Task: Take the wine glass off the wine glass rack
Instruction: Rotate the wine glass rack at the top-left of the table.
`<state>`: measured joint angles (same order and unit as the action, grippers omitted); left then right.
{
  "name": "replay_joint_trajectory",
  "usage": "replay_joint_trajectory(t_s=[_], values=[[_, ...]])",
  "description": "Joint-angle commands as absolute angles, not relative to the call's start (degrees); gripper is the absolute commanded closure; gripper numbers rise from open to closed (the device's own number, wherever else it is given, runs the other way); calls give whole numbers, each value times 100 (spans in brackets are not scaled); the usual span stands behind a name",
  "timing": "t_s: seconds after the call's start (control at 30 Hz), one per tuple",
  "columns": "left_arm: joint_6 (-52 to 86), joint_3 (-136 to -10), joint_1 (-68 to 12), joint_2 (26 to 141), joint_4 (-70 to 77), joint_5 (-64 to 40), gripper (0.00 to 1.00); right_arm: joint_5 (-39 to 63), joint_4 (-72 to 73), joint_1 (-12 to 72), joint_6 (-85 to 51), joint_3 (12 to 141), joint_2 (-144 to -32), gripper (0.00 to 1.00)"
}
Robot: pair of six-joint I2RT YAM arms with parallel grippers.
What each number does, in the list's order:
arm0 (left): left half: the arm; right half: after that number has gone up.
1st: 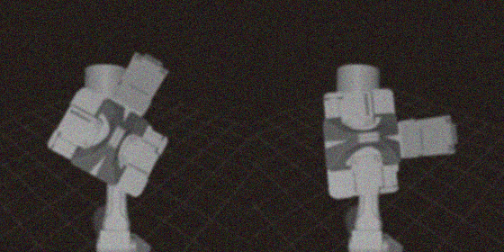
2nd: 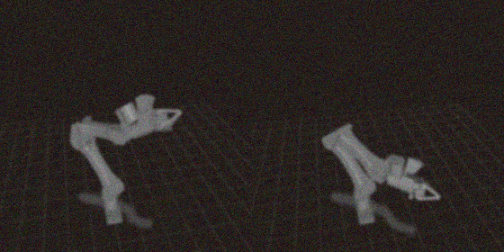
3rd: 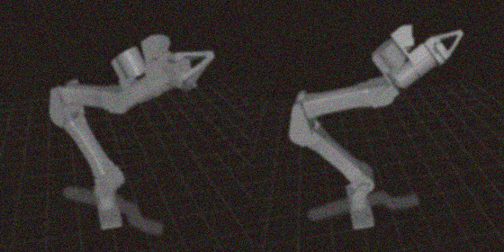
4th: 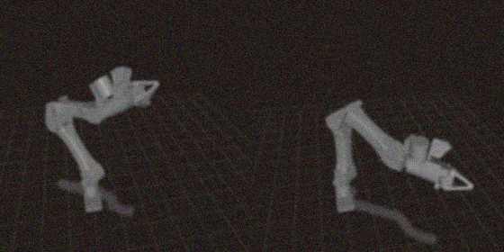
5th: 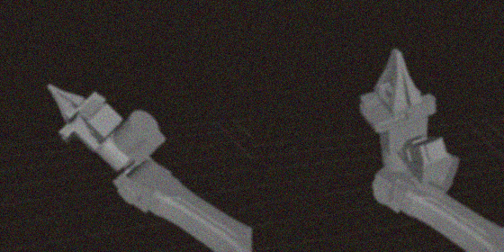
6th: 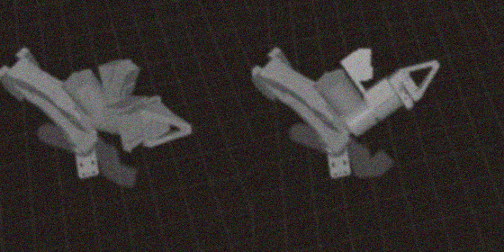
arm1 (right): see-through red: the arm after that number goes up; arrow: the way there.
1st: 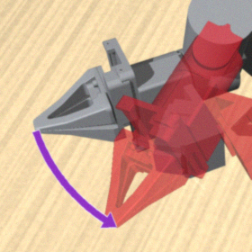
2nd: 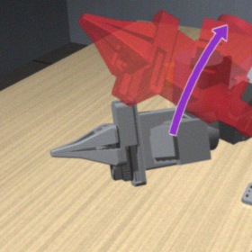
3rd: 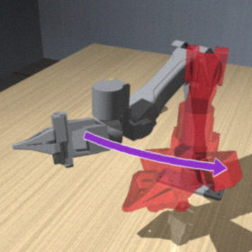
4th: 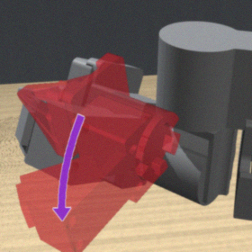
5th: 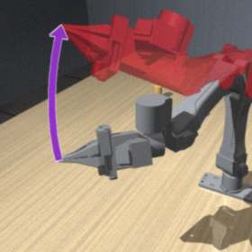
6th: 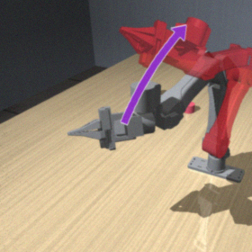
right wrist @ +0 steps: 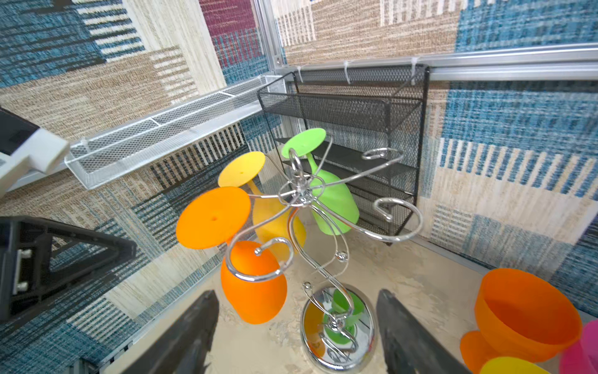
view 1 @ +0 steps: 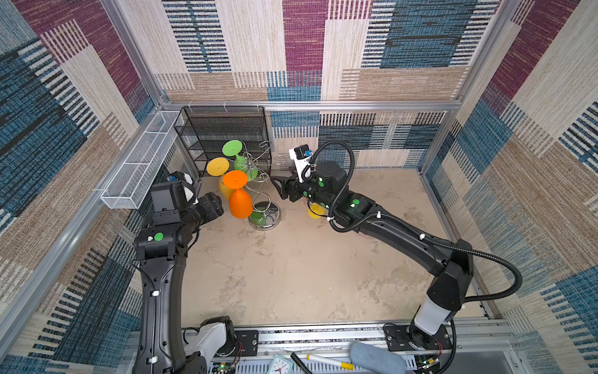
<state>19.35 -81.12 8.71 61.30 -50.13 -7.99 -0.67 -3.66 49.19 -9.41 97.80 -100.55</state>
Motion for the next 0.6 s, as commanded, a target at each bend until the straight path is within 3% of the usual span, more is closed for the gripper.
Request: replay_joint_trajectory(t_s=[0.0,0.57], values=[[1978,-8132,905,6128,-4848,-896,29,-144,-300,5039,-880,10030,-10230,21],[1951,-7962,1019,6135,-4717,-1046,29,-903,-1440,5264,-853,11905,-11640,22]])
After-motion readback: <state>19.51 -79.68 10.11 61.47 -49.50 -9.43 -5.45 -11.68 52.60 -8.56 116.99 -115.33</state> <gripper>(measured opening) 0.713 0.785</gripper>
